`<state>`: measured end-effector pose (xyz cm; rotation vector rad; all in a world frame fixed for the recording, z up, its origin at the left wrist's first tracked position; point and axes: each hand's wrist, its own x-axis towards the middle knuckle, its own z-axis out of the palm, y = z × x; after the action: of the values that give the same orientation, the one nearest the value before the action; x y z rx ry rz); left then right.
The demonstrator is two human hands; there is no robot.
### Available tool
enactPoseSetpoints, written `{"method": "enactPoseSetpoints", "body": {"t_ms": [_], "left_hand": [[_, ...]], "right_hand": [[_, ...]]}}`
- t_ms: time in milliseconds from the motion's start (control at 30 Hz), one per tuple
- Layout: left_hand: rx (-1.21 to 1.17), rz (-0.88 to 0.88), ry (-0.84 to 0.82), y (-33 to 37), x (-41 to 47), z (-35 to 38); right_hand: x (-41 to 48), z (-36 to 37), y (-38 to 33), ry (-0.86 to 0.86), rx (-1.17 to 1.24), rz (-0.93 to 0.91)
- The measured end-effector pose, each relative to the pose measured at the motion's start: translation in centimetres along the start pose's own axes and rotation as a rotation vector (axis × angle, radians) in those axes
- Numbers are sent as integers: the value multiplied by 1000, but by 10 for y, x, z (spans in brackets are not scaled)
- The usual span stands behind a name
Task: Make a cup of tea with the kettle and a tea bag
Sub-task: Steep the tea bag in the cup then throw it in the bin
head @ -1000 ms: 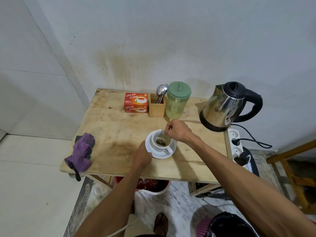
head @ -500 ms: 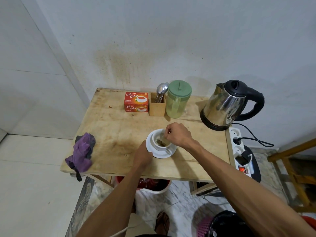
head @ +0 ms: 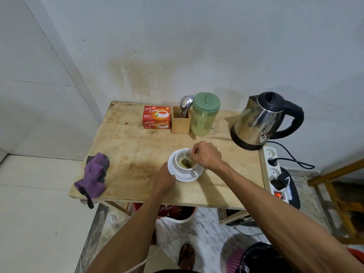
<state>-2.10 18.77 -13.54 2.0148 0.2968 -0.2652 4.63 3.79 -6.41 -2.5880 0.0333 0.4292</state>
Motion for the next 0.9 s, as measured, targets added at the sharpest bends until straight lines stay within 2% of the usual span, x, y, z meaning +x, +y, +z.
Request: {"method": "enactPoseSetpoints", "body": {"t_ms": [300, 500, 767, 900], "left_hand": [[4, -19, 1, -5, 2, 2], [-10, -18, -2, -5, 3, 3], [19, -23, -3, -8, 5, 4], [-29, -33, -3, -9, 3, 5]], "right_hand": [[1, -7, -10, 118, 109, -19], [0, 1, 0, 21, 17, 4], [3, -6, -10, 120, 92, -42], [2, 0, -4, 48, -19, -35]]}}
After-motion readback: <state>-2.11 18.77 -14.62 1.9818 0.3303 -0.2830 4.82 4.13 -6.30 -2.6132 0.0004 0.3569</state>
